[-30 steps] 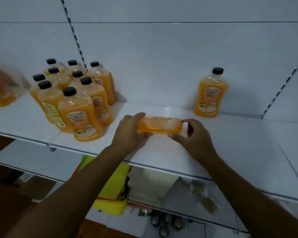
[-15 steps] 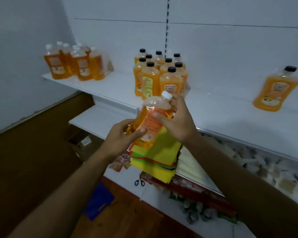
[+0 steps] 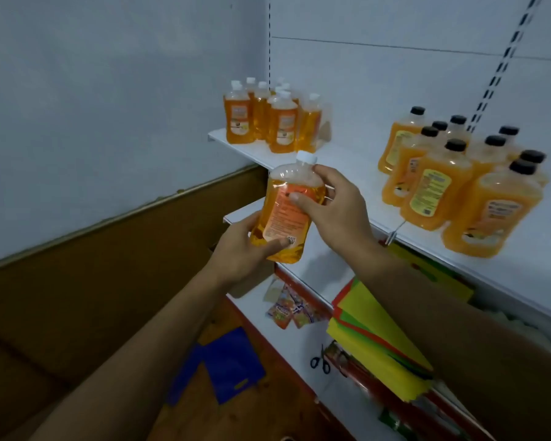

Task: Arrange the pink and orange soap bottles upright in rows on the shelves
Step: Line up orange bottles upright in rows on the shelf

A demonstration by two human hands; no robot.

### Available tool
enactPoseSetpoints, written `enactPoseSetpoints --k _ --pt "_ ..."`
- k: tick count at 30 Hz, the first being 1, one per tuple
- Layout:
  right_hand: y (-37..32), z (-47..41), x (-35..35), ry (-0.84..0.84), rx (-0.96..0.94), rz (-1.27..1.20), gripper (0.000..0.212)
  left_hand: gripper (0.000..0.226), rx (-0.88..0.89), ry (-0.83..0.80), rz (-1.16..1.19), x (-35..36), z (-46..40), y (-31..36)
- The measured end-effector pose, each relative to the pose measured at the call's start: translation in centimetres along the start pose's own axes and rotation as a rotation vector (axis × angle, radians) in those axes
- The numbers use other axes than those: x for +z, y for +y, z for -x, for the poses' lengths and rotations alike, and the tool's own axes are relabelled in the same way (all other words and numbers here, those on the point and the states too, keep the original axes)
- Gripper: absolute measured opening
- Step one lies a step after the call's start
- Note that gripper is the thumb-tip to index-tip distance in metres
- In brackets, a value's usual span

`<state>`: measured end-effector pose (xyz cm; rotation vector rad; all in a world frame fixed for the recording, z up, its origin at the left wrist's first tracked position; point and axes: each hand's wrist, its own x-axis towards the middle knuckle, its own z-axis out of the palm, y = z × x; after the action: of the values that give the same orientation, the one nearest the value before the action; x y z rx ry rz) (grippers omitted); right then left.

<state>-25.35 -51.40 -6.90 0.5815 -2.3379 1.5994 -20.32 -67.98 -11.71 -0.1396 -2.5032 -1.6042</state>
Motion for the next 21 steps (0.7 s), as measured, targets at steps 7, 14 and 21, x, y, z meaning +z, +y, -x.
enactPoseSetpoints --k 7,14,21 --pt "4.5 -10.9 2.5 -0.036 -0.020 0.012 0.056 0.043 -0.001 0.053 -0.131 -0.5 -11.6 -3.6" --pt "8.0 -20.6 3.8 -0.033 -0.028 0.068 0.066 0.064 -0.012 0.152 -0.111 -1.3 -22.4 -6.2" --pt "10.8 -27.8 6.6 0.057 -0.051 0.160 0.064 0.057 0.003 0.182 -0.136 -2.5 -32.0 -9.4"
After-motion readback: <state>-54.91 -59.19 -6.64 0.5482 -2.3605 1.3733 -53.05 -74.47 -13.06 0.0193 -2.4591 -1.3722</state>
